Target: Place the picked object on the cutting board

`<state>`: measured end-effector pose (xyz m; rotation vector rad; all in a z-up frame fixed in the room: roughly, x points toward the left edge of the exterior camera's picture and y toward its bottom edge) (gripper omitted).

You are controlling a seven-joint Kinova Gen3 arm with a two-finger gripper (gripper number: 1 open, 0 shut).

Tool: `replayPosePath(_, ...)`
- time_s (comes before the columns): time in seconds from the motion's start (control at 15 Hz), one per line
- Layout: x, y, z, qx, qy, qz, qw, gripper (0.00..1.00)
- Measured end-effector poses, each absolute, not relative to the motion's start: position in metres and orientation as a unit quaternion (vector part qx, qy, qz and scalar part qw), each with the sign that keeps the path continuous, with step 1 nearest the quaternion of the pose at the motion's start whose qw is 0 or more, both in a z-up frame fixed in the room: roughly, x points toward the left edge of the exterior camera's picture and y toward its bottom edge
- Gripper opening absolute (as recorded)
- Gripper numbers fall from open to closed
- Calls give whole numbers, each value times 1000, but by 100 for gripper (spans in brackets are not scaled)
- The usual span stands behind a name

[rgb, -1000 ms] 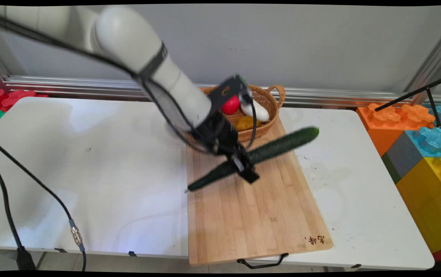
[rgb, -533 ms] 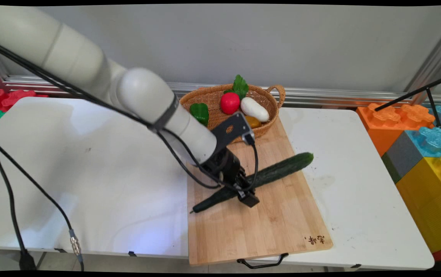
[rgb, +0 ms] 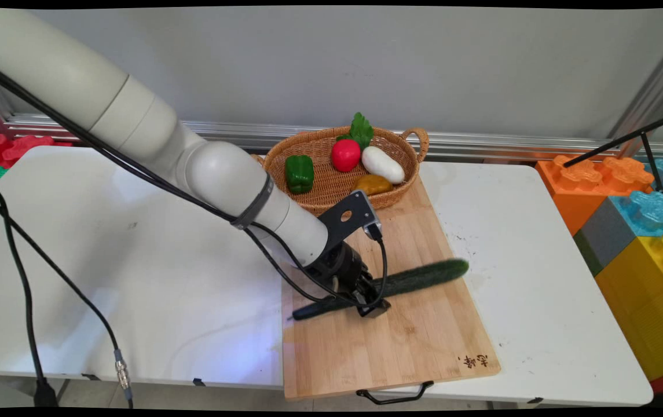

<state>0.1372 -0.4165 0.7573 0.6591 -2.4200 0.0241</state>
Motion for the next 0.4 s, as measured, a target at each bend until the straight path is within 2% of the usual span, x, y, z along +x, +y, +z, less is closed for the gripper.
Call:
replayPosePath(0.2,136,-415,761,254,-914,8,317,100)
replayPosePath(0.4,136,-413,781,257,-911,2,323,100)
